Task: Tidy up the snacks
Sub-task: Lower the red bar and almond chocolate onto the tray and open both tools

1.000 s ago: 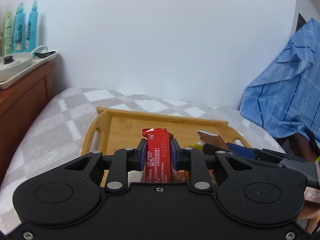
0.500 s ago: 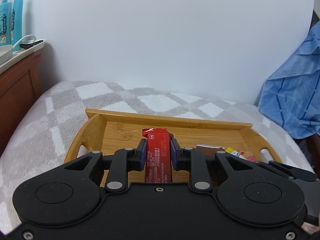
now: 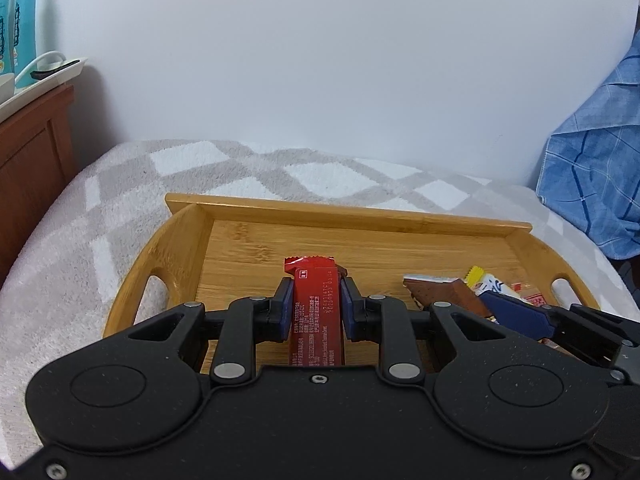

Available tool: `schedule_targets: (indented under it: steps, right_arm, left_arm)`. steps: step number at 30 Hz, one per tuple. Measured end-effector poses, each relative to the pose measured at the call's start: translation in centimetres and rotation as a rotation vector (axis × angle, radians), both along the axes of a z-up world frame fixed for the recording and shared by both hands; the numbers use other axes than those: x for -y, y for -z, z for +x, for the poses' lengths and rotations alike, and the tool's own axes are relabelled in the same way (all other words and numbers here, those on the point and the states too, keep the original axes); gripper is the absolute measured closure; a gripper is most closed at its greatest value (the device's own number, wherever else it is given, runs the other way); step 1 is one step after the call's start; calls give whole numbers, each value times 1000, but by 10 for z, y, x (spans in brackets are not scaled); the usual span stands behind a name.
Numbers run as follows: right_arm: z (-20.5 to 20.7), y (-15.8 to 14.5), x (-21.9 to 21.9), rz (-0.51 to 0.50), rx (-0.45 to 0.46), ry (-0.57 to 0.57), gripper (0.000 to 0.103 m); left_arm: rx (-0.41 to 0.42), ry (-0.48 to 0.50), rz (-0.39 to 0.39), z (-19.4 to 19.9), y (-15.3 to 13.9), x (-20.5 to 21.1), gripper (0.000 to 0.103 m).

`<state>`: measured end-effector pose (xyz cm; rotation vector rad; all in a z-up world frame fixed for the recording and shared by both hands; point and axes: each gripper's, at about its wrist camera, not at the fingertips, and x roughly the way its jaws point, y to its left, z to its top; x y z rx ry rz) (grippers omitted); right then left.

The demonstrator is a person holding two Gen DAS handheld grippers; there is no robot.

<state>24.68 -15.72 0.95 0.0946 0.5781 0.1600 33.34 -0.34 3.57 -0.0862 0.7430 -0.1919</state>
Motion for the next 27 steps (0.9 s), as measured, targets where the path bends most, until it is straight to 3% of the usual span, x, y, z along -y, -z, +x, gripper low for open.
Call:
schedule_targets:
  steps: [4,7,8,11,27]
  right_arm:
    - [2,1,-4,-23,-3,-2,54]
    - [2,3,-4,-23,-3,-6,46]
    - [1,2,-4,-19,-2,-10,44]
    - [-4,-1,-2,-1,8,-16,38]
    - [-91,-40,4,4,103,-2,30]
  left_arm:
    - [-11,-5,2,2,4,-2,80]
    - [-20,-7,5,2,5,-3,79]
    - [-22,-9,6,1,4,-3,77]
    - [-9,-6,-3,-6,-2,-6,56]
    - [63,32,26,-109,-66,-15,35]
